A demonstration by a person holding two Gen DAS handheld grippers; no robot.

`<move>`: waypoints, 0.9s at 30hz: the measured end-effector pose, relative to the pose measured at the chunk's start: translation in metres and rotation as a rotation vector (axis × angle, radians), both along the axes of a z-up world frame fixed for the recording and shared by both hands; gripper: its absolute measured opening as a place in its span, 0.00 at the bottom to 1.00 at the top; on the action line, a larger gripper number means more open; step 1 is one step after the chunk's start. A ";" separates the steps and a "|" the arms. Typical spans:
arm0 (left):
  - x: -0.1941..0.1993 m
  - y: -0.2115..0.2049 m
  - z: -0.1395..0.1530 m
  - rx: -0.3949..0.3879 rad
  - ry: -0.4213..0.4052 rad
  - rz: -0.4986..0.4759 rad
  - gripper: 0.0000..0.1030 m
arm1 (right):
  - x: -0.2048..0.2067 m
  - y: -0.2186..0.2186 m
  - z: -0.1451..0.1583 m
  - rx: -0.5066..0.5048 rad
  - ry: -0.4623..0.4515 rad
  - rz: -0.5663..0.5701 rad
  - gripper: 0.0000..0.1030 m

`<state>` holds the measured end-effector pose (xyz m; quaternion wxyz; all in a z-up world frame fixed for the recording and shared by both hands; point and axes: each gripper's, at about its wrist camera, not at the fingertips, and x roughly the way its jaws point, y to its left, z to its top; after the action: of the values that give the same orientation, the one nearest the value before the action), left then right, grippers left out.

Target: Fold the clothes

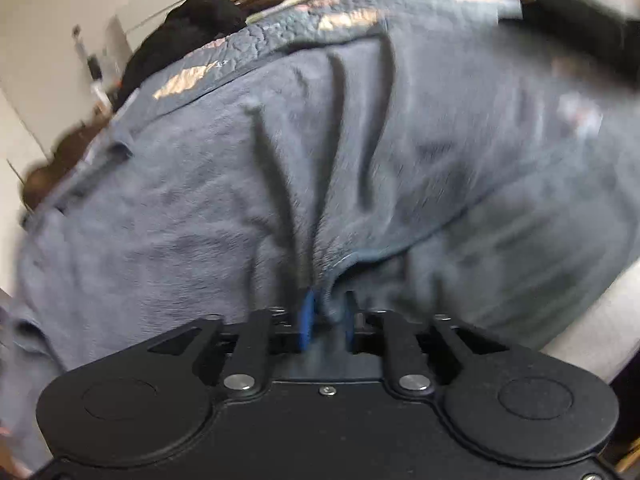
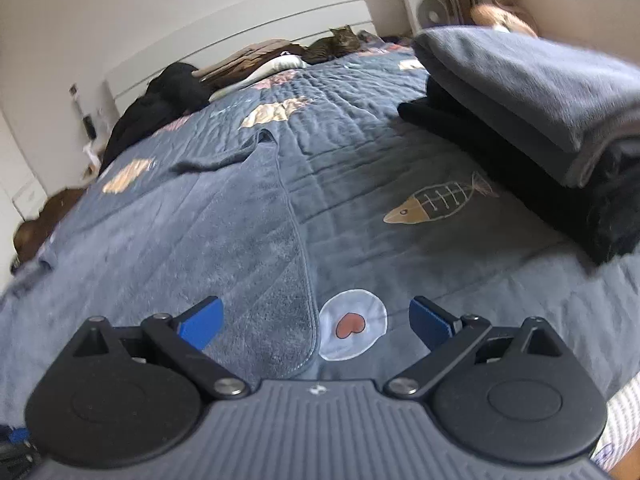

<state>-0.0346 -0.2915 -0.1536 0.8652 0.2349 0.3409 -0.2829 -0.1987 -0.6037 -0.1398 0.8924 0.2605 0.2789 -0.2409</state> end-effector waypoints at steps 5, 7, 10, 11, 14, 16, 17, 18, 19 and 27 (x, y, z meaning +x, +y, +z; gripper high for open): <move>-0.009 -0.004 0.015 -0.272 0.042 -0.028 0.35 | 0.011 -0.005 -0.016 0.135 -0.012 -0.003 0.95; -0.009 -0.009 0.012 -0.314 0.049 -0.040 0.35 | 0.016 -0.010 -0.027 0.232 -0.024 -0.013 0.95; -0.008 -0.015 0.006 -0.309 0.053 -0.060 0.37 | 0.019 -0.017 -0.047 0.379 -0.039 -0.043 0.95; -0.007 -0.017 0.003 -0.302 0.057 -0.064 0.39 | 0.019 -0.018 -0.054 0.420 -0.042 -0.058 0.94; -0.006 -0.020 0.000 -0.292 0.070 -0.084 0.42 | 0.021 -0.018 -0.069 0.476 -0.025 -0.083 0.94; -0.006 -0.019 0.001 -0.303 0.068 -0.091 0.44 | 0.022 -0.015 -0.071 0.475 -0.006 -0.089 0.94; -0.006 -0.019 0.002 -0.315 0.073 -0.089 0.45 | 0.022 -0.014 -0.071 0.475 -0.011 -0.086 0.94; -0.006 -0.018 0.003 -0.328 0.079 -0.087 0.47 | 0.024 -0.012 -0.071 0.476 -0.019 -0.081 0.94; -0.005 -0.018 0.004 -0.337 0.084 -0.086 0.48 | 0.025 -0.012 -0.071 0.477 -0.026 -0.079 0.94; -0.007 -0.024 0.008 -0.371 0.099 -0.107 0.51 | 0.036 -0.014 -0.075 0.483 -0.049 -0.071 0.93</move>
<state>-0.0412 -0.3154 -0.1451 0.8596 0.0749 0.3121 -0.3975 -0.1629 -0.6174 -0.2150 0.8018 0.4816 0.2973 -0.1918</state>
